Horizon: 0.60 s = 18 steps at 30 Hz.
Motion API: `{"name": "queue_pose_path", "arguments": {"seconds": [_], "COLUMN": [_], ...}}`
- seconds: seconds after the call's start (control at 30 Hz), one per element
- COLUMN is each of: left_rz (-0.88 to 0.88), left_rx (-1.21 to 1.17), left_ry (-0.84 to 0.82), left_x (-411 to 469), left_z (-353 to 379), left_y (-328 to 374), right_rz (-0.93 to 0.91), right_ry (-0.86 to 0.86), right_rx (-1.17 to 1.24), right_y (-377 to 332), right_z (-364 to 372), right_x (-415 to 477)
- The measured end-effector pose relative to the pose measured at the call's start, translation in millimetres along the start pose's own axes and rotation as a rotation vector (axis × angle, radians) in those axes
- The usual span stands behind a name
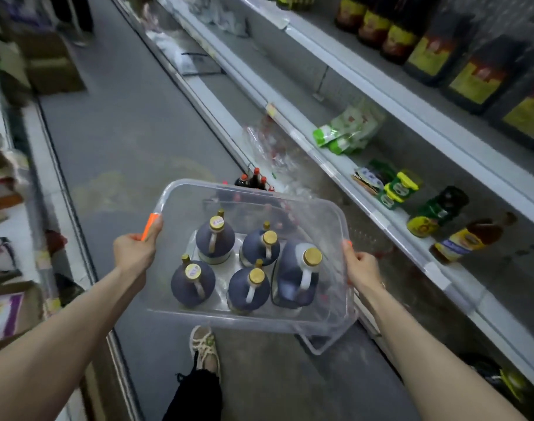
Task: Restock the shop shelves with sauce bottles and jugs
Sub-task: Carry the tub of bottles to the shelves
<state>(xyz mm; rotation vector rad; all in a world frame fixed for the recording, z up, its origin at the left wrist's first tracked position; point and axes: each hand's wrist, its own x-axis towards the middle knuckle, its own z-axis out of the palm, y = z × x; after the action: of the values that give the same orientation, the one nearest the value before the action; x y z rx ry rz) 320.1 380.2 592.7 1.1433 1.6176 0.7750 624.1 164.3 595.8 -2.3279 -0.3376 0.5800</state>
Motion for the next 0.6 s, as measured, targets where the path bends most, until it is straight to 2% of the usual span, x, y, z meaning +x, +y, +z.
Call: {"name": "queue_pose_path", "arguments": {"seconds": [0.6], "left_rz": [-0.15], "left_rx": [0.034], "left_ry": [0.269], "left_x": [343], "left_z": [39], "left_y": [129], "right_rz": [-0.086], "right_ry": [-0.216], "right_rx": [-0.059], "right_y": [-300], "right_z": [228], "right_x": [262]}}
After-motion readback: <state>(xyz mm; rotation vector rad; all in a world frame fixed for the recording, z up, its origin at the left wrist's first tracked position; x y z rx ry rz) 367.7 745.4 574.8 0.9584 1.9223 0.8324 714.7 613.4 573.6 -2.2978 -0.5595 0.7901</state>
